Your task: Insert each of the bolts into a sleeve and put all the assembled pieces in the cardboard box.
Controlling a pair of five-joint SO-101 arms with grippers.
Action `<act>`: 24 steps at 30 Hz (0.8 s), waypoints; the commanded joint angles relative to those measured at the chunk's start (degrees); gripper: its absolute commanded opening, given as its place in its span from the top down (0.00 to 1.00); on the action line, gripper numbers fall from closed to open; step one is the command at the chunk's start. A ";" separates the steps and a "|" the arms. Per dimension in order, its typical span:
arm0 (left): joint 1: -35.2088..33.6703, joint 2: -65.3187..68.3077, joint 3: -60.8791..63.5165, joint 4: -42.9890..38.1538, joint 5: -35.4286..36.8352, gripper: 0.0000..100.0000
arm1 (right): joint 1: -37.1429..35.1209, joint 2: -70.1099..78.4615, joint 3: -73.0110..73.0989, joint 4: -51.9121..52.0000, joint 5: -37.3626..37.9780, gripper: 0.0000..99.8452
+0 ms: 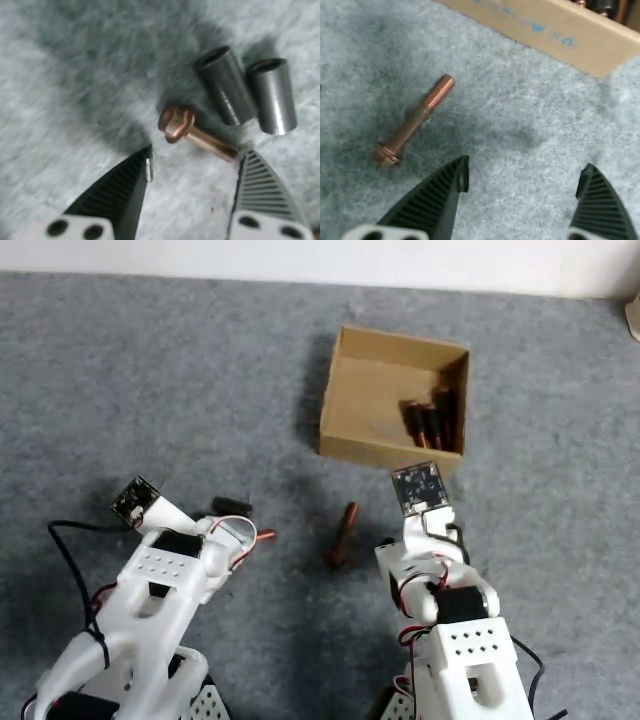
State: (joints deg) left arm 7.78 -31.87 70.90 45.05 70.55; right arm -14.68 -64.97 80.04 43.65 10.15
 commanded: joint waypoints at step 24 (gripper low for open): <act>-5.93 -0.31 2.07 -8.00 -0.18 0.74 | 0.40 -0.57 -0.31 -1.98 0.88 0.68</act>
State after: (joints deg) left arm 2.77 -31.60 72.75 38.20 70.29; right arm -14.68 -64.97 80.04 43.65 10.15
